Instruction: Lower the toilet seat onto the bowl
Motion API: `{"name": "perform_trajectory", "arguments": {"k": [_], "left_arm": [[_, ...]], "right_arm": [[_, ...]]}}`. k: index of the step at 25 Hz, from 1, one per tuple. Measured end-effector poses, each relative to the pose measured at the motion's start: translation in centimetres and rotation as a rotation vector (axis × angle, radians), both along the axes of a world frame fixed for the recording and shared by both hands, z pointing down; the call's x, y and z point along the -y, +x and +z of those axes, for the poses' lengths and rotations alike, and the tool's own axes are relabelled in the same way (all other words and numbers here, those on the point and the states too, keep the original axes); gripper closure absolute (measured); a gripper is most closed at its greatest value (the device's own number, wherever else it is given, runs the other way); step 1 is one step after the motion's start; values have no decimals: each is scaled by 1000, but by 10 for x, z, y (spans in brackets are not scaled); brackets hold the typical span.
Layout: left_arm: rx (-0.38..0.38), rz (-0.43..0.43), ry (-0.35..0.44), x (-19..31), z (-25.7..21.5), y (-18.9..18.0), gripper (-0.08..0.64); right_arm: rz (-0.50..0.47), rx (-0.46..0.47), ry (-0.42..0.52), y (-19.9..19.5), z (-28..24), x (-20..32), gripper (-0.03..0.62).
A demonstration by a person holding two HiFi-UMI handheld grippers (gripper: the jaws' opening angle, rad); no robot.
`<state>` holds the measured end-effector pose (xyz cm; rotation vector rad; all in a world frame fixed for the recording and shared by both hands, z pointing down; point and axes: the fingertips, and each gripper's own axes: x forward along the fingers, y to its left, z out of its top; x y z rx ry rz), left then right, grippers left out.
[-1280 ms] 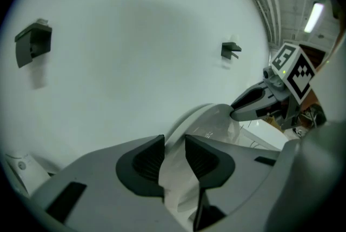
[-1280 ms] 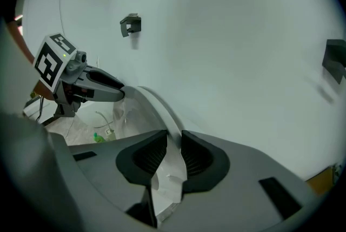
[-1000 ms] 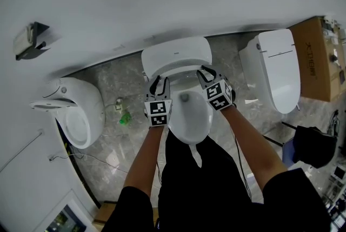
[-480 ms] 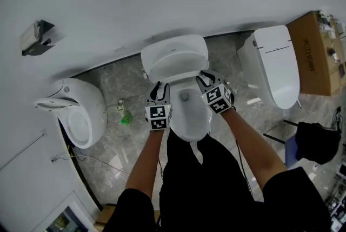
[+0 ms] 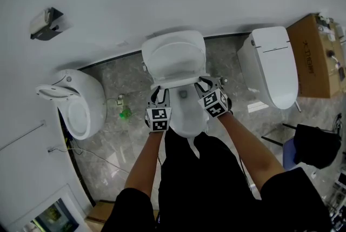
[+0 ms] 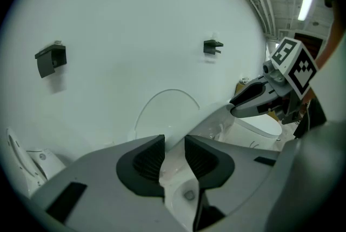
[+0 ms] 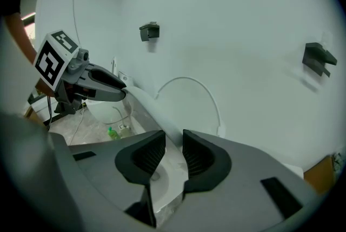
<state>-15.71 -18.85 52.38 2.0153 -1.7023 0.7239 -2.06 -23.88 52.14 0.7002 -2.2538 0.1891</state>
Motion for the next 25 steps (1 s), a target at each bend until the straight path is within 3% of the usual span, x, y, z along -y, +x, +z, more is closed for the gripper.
{"name": "perform_trajectory", "arguments": {"k": [15, 25], "left_arm": [[-17, -100, -73, -103, 26, 39, 439], [-39, -101, -104, -140, 43, 51, 437]], "right_arm": [[-105, -59, -18, 39, 24, -100, 459], [-163, -90, 56, 49, 40, -136, 454]]}}
